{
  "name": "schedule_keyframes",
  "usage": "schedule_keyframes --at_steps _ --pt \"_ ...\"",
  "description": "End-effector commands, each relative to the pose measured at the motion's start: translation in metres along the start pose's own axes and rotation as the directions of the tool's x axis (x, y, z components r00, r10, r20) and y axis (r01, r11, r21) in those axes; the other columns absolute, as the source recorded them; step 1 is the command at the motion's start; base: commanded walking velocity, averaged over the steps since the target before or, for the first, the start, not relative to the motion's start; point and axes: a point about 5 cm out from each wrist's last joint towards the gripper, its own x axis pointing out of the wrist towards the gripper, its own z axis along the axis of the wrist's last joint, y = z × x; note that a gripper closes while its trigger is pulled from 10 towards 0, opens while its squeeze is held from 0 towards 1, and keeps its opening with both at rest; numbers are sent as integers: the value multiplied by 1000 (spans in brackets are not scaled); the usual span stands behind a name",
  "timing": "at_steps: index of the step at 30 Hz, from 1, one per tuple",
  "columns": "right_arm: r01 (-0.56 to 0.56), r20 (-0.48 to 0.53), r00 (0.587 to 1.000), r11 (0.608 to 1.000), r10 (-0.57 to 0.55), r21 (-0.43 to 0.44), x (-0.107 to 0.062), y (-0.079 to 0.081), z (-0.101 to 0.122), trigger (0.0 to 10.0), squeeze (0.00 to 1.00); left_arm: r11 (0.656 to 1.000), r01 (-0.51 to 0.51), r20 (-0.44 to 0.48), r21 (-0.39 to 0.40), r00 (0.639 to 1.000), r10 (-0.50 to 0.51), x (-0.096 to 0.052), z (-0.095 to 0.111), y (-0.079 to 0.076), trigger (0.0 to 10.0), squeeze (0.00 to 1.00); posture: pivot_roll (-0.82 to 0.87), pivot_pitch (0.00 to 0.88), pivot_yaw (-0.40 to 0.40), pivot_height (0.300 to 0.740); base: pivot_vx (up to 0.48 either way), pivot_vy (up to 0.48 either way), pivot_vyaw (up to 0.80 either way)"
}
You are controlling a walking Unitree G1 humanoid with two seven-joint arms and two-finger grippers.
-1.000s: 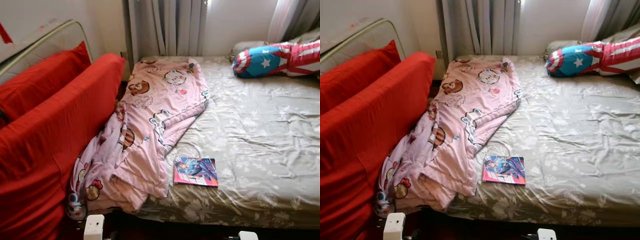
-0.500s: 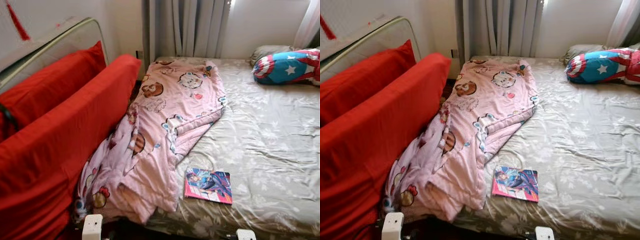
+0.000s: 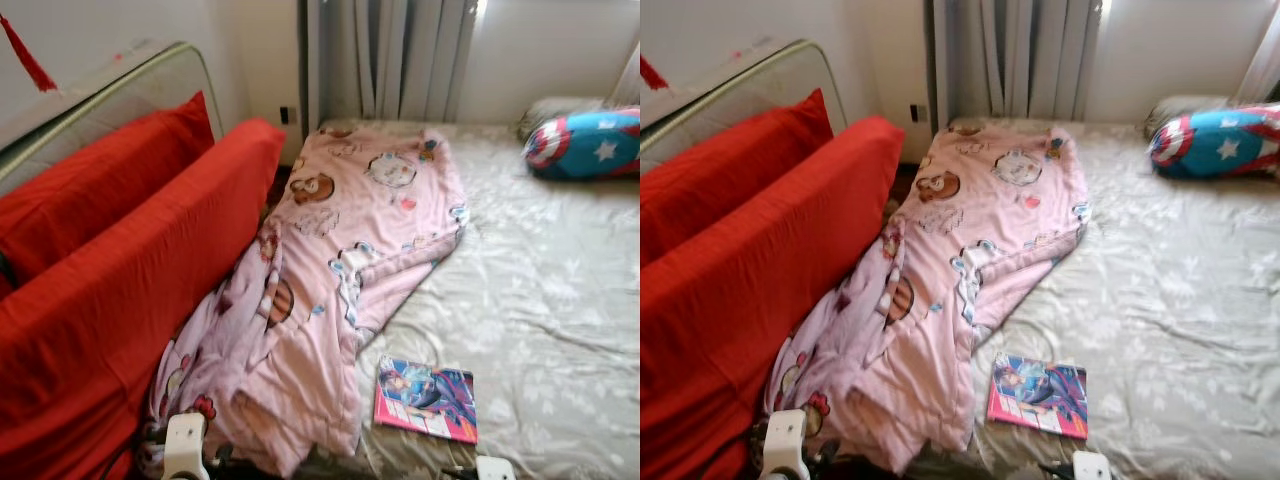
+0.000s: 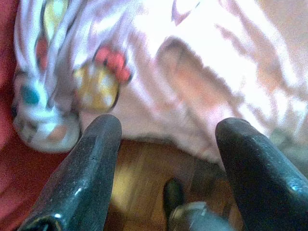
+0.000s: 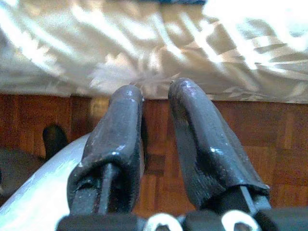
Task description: Clean up the room
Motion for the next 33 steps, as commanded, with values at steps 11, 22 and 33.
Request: schedule_keyframes --at_steps 11,22,33 --pt "-121 497 863 992 94 21 4 37 99 10000 0 996 85 343 -23 937 -72 2 59 -2 10000 0 -66 0 27 740 0 0 0" --pt "-154 633 767 988 110 14 -11 35 110 10000 1000 991 135 454 -4 883 -119 -13 67 -12 10000 0 -58 0 9 740 0 0 0" --pt "-128 659 747 992 89 11 -13 33 122 10000 0 987 161 486 23 861 -152 -9 89 -22 10000 0 -46 0 0 740 0 0 0"
